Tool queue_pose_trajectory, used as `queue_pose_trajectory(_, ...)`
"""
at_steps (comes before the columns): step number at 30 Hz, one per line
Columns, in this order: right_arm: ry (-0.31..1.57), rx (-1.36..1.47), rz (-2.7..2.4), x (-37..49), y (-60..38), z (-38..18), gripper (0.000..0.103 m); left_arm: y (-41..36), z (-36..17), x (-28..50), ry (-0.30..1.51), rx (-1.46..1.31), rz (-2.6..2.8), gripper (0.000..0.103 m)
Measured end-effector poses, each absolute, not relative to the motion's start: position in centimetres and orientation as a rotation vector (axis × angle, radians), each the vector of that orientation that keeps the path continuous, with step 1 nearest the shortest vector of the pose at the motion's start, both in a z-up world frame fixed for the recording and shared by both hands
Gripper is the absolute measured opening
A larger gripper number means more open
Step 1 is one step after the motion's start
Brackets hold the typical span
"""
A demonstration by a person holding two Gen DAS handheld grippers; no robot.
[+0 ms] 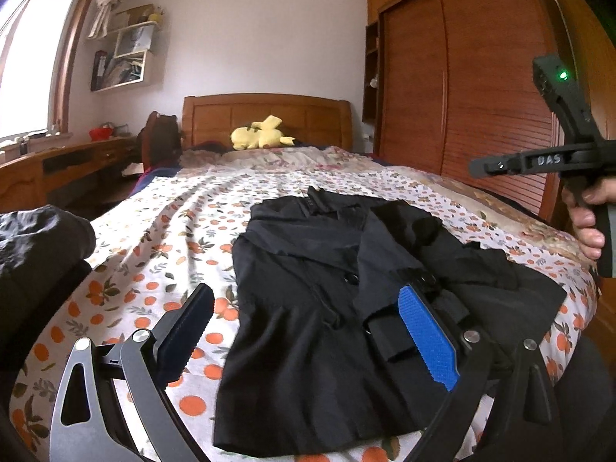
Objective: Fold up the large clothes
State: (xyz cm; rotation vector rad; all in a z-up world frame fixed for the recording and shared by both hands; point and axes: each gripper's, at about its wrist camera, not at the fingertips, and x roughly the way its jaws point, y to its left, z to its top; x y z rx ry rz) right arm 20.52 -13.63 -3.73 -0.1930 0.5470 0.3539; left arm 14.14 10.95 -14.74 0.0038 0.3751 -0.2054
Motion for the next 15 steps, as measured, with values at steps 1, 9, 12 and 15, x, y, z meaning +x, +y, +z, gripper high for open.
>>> queue_pose_trajectory(1, 0.553, -0.191, 0.351, 20.6, -13.9, -4.1, 0.040, 10.6, -14.8, 14.1, 0.377, 0.011, -0.209, 0.097)
queue_pose_trajectory(9, 0.629, -0.198, 0.315, 20.8, -16.9, -8.9, 0.057, 7.3, -15.9, 14.3, 0.414, 0.074, -0.244, 0.097)
queue_pose_trajectory(12, 0.666, -0.199, 0.297, 21.1, -18.5, -11.2, 0.057, 5.9, -16.4, 14.6, 0.434, 0.097, -0.255, 0.097)
queue_pose_trajectory(15, 0.705, -0.200, 0.268, 21.7, -20.2, -13.2, 0.057, 4.1, -17.3, 15.1, 0.460, 0.135, -0.262, 0.097)
